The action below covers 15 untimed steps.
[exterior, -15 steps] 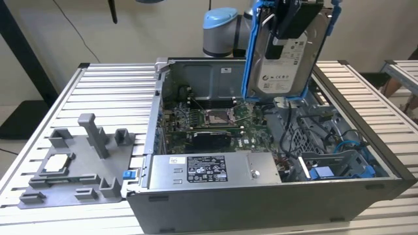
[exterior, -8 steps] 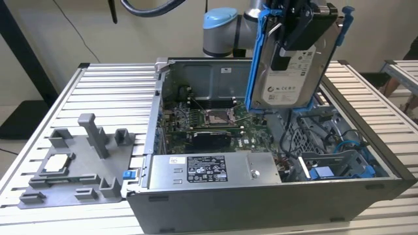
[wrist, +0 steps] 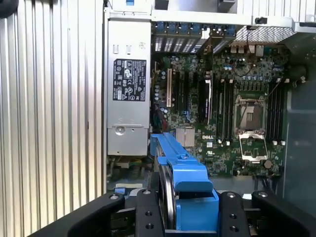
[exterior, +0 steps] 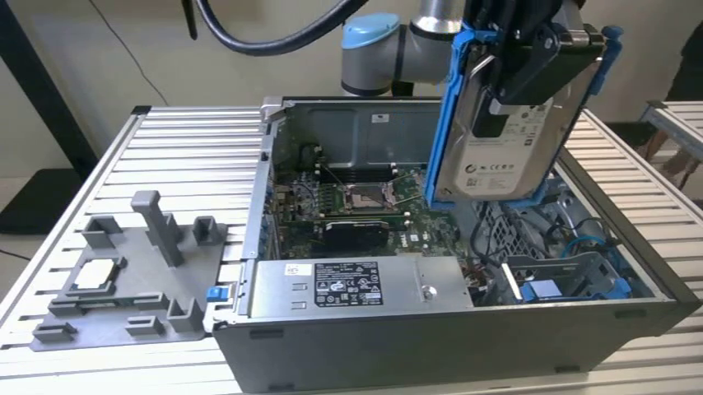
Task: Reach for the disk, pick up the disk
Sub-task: 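Pick up the disk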
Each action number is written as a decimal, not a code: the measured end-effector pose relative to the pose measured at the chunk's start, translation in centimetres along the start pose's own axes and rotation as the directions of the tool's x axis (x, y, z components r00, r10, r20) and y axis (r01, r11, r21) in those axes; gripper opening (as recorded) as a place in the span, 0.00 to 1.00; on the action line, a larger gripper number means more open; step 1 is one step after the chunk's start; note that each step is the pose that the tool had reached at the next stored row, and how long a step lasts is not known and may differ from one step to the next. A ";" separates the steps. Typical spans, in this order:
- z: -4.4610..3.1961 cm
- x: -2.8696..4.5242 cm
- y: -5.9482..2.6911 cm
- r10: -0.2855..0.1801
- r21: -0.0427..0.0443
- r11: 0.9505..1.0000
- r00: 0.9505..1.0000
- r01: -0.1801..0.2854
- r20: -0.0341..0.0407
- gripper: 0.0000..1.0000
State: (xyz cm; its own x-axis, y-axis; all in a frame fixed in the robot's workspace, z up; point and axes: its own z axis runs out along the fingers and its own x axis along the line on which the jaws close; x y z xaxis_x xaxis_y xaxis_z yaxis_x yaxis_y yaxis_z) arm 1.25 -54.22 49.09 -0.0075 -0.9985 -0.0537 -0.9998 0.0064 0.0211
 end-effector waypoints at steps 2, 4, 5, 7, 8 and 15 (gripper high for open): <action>0.04 0.39 -0.53 0.000 -0.001 1.000 1.000 0.000 0.000 0.00; 0.08 0.72 -1.13 0.000 -0.002 1.000 1.000 0.000 0.000 0.00; 0.10 0.89 -1.48 0.000 -0.002 1.000 1.000 0.000 0.000 0.00; 0.13 1.18 -2.21 0.000 -0.003 1.000 1.000 0.000 0.000 0.00; 0.15 1.31 -2.63 0.000 -0.004 1.000 1.000 0.000 0.000 0.00; 0.34 1.82 -5.81 0.000 -0.006 1.000 1.000 0.000 0.000 0.00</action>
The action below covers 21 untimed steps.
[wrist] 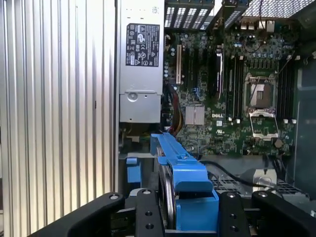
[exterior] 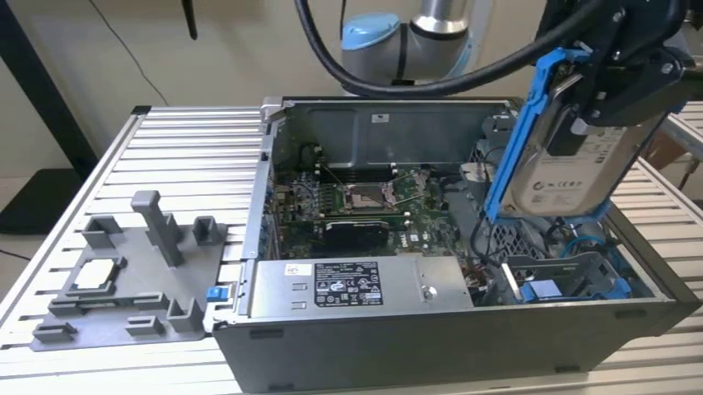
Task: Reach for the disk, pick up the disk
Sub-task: 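Pick up the disk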
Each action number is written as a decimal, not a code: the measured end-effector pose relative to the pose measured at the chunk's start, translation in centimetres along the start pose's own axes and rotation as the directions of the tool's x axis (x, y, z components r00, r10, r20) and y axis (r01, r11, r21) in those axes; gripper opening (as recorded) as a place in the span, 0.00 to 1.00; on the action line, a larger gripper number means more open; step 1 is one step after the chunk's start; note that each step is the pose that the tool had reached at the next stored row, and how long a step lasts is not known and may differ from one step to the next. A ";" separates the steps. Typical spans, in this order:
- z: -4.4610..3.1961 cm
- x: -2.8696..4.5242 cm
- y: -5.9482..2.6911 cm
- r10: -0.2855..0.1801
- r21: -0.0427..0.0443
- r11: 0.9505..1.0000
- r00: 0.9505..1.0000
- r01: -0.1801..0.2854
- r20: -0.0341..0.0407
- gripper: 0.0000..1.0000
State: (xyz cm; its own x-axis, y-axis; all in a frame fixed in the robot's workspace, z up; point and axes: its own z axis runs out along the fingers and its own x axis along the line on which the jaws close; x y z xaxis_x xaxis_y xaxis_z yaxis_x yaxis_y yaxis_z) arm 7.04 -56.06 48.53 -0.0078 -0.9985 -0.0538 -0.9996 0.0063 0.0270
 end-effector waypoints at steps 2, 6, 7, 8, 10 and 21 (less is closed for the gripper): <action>0.06 0.07 -0.90 0.000 -0.001 1.000 1.000 0.000 0.000 0.00; 0.21 0.22 -2.71 0.000 -0.002 1.000 1.000 0.000 0.000 0.00; 0.24 0.26 -3.12 0.000 -0.002 1.000 1.000 0.000 0.000 0.00; 0.28 0.31 -3.41 0.000 -0.002 1.000 1.000 0.000 0.000 0.00; 0.41 0.50 -3.67 0.000 -0.002 1.000 1.000 0.000 0.000 0.00; 2.02 1.41 -4.03 0.006 -0.002 1.000 1.000 -0.006 0.001 0.00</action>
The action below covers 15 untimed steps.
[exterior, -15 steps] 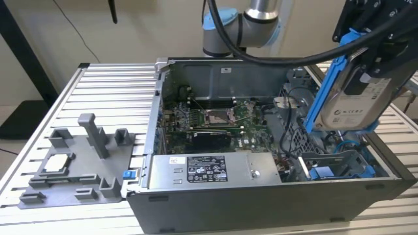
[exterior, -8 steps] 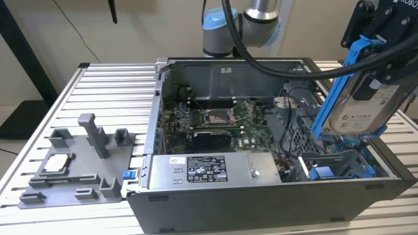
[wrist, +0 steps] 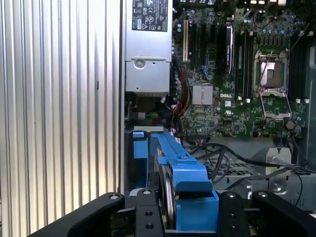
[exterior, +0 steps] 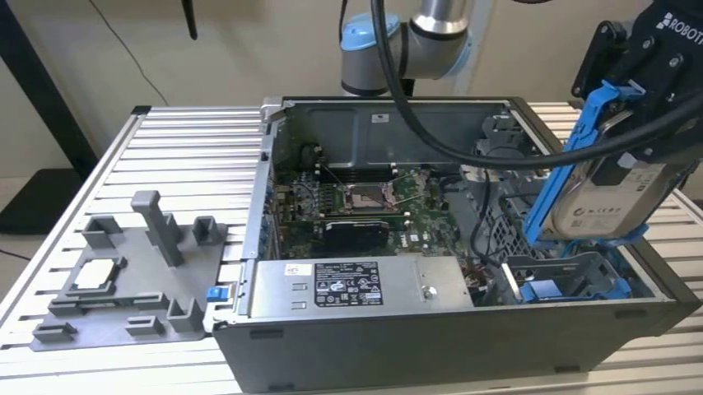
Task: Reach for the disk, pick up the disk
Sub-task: 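Pick up the disk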
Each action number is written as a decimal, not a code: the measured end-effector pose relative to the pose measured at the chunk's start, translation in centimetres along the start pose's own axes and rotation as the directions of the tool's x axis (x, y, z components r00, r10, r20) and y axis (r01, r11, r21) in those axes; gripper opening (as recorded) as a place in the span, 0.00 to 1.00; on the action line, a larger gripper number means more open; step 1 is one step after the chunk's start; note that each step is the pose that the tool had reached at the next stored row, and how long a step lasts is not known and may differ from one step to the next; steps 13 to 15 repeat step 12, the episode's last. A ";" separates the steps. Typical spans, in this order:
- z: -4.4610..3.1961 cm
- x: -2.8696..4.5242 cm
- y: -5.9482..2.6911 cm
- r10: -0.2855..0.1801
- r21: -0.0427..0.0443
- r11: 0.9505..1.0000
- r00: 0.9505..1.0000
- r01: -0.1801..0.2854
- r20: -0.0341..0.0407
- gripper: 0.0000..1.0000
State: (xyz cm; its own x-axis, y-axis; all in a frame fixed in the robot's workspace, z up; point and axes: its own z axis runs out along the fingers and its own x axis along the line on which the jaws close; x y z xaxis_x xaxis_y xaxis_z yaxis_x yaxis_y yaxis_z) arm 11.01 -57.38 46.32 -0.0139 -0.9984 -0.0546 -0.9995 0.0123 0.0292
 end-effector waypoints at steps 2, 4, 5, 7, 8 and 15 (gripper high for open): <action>0.19 0.26 -0.14 0.001 0.000 1.000 1.000 -0.001 0.000 0.00; 0.32 0.52 -0.32 0.001 0.000 1.000 1.000 -0.001 0.000 0.00; 0.37 0.59 -0.37 0.002 0.000 1.000 1.000 -0.002 0.000 0.00; 0.40 0.60 -0.39 0.002 0.000 1.000 1.000 -0.002 0.000 0.00; 0.40 0.61 -0.39 0.002 0.000 1.000 1.000 -0.002 0.000 0.00; 0.42 0.61 -0.40 0.002 0.000 1.000 1.000 -0.002 0.000 0.00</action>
